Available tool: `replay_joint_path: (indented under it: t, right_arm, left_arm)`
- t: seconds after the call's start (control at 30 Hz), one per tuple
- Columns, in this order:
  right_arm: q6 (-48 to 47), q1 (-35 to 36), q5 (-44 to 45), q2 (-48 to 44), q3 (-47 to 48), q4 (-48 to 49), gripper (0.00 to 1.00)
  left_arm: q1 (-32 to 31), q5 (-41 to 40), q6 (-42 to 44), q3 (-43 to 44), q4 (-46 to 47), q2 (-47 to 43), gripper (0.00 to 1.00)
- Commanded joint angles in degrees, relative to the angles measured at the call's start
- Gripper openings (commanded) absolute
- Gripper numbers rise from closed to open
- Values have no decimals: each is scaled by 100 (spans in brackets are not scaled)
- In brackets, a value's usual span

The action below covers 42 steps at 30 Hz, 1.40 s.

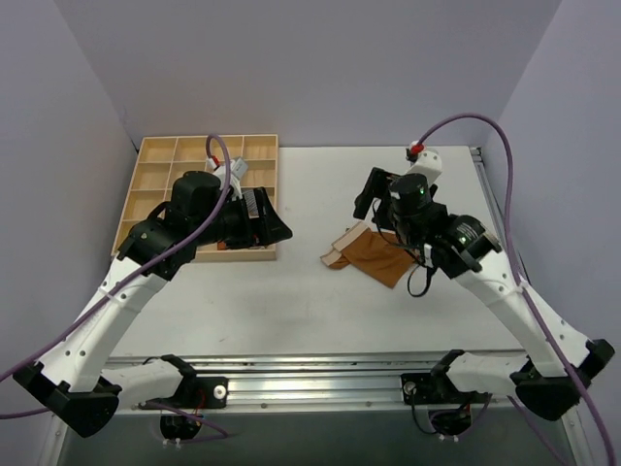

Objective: Roll the underwear
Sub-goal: Flatten the underwear

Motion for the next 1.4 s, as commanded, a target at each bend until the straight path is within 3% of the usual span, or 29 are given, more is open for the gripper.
replay_joint_path:
  t: [0.0,0.03,0.33,0.63,1.37]
  right_arm:
    - [-876,-882,-683,870,-271,375,69]
    - [-1026,-891,-771,1290,-271,444,62]
    - [-2134,-900,-1870,3481,-113,1324,39]
    - [-2609,-882,-1897,4449,212,1368,38]
    - [-2864,-777,-1844,4739,-227,1553,48]
  left_arm:
    - [63,-126,54,-94,405,50,94]
    - [63,-109,36,-173,431,67,94]
    - [150,-38,1,-507,292,-187,94]
    - [203,-82,-105,-701,159,-416,94]
    - [282,-56,-69,-516,265,138,95]
